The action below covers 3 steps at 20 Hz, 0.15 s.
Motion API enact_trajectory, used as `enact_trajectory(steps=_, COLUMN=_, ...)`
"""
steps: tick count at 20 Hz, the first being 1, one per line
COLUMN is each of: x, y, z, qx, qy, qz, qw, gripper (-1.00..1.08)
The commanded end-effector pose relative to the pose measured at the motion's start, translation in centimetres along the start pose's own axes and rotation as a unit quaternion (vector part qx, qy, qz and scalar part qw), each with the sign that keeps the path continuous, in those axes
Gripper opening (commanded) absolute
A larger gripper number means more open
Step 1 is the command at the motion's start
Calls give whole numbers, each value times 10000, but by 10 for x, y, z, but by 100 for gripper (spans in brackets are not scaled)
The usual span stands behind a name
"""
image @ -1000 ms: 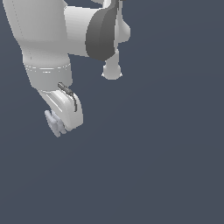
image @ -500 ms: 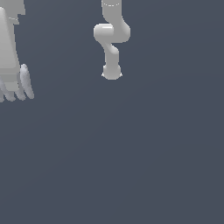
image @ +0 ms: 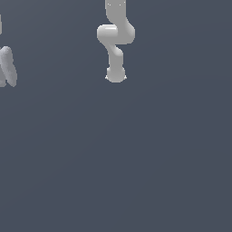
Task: Pick up the object and move it to a goal position.
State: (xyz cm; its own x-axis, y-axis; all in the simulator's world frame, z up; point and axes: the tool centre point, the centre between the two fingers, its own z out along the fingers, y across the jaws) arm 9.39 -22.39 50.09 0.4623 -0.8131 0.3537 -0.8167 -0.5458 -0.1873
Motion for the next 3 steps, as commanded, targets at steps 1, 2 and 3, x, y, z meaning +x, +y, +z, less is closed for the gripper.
enact_trajectory(steps=1, x=0, y=0, z=1, qx=-3, qy=-6, qz=-4, qw=10000, gripper=-100)
enact_trajectory(steps=2, x=-1, y=-1, z=2, qx=-4, qy=-11, qz=-11, qw=10000, gripper=-100)
enact_trajectory(steps=3, x=-1, y=0, z=2, qx=-4, qy=-11, qz=-11, qw=10000, gripper=-100)
